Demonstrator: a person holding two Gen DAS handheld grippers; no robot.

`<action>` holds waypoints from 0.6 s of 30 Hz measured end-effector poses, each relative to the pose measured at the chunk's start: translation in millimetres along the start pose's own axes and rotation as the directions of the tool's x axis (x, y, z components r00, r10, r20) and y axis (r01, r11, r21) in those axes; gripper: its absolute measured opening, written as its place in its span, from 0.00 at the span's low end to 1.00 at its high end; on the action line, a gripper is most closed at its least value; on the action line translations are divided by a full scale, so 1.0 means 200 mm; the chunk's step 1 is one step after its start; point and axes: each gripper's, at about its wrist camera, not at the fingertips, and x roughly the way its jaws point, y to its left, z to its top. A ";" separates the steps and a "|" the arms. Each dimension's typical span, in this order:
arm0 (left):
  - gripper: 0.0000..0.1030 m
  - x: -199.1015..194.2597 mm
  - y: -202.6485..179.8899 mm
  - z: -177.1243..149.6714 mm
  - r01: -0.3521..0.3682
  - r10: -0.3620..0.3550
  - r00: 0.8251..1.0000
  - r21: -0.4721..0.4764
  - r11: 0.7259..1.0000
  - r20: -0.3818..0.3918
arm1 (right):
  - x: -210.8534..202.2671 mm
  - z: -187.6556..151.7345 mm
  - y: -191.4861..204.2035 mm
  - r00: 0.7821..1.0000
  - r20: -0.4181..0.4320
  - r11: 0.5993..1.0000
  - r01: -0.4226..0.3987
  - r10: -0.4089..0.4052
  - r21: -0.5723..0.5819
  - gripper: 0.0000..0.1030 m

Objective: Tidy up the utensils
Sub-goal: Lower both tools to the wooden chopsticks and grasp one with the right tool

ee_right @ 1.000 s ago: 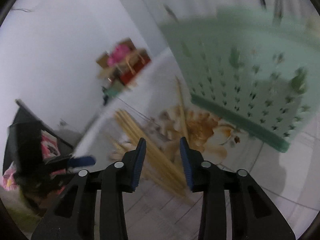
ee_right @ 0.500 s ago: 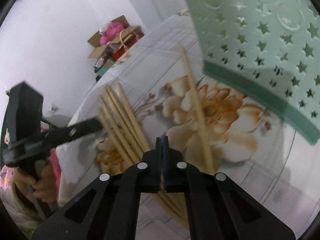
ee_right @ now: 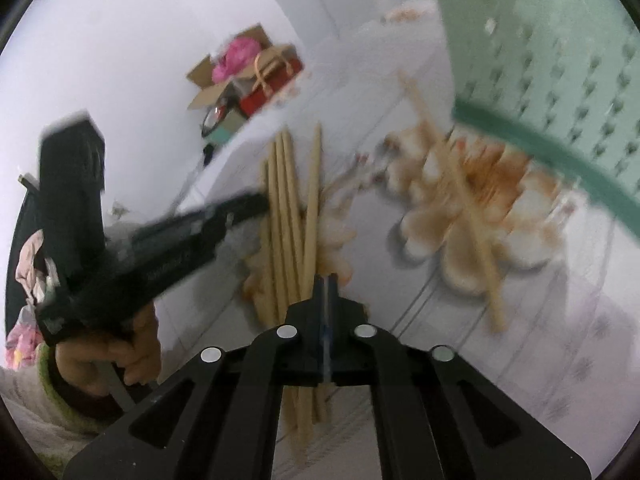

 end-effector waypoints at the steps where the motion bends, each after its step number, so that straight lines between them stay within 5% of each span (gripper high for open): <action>1: 0.10 0.00 0.02 0.00 0.010 -0.010 1.000 -0.009 1.000 0.001 | -0.01 0.03 -0.01 1.000 0.022 1.000 0.020 -0.020 0.001 0.05; 7: 0.08 -0.02 0.07 -0.01 0.016 -0.015 1.000 -0.041 0.999 0.015 | 0.01 0.20 -0.18 0.977 0.081 0.980 0.197 -0.198 0.014 0.15; 11: 0.07 -0.03 0.10 -0.01 0.000 0.002 1.000 -0.061 0.998 0.024 | 0.10 0.21 -0.22 0.978 0.029 0.978 0.209 -0.208 -0.016 0.05; 18: 0.07 -0.05 0.11 -0.02 -0.016 0.018 1.000 -0.088 0.996 0.022 | 0.07 0.13 -0.15 0.979 -0.006 0.978 0.201 -0.202 -0.048 0.04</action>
